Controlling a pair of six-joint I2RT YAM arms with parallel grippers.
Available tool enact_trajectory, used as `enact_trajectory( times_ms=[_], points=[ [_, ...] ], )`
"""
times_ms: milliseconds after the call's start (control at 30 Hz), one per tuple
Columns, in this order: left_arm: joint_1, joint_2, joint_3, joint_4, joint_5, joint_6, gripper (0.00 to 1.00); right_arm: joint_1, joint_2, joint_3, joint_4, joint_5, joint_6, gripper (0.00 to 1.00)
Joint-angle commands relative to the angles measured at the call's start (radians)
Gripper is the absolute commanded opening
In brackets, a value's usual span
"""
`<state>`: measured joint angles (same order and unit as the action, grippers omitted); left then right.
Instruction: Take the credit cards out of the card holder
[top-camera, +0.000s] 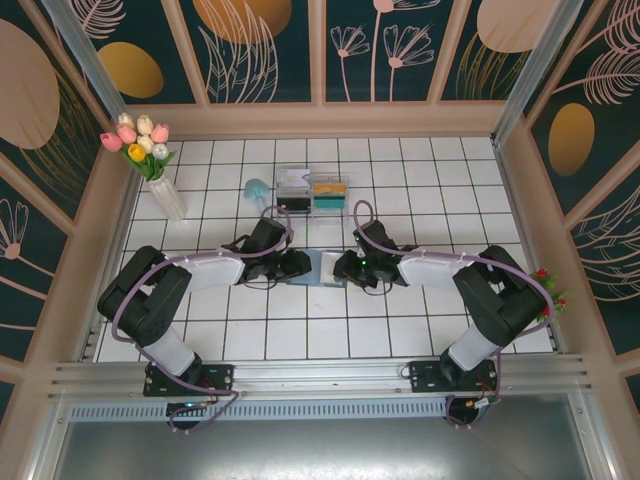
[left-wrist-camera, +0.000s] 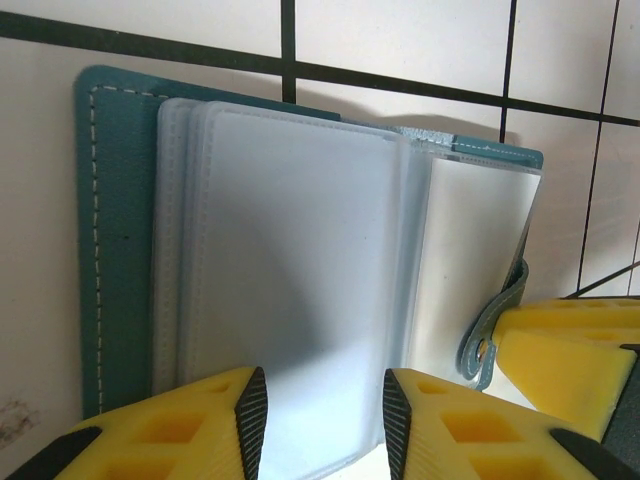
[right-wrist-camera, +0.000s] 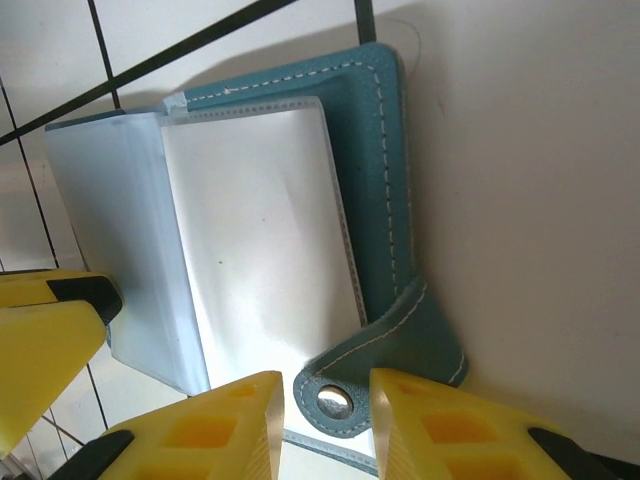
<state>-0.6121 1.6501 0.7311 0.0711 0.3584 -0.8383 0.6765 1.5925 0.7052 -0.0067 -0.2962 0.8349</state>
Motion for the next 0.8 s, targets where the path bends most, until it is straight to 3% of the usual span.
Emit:
enact_trajectory(
  times_ms=[0, 333, 600, 767],
  points=[
    [-0.005, -0.001, -0.007, -0.043, -0.016, 0.019, 0.39, 0.008, -0.02, -0.023, -0.081, 0.028, 0.01, 0.33],
    [-0.005, -0.007, -0.009, -0.048, -0.021, 0.02, 0.4, 0.021, -0.013, -0.014, -0.076, 0.013, 0.008, 0.36],
    [-0.005, -0.018, -0.009, -0.053, -0.027, 0.023, 0.41, 0.028, -0.153, 0.003, -0.182, 0.222, 0.016, 0.36],
    [-0.004, -0.024, -0.013, -0.054, -0.029, 0.025, 0.41, 0.006, -0.154, 0.096, -0.176, 0.192, -0.065, 0.37]
  ],
)
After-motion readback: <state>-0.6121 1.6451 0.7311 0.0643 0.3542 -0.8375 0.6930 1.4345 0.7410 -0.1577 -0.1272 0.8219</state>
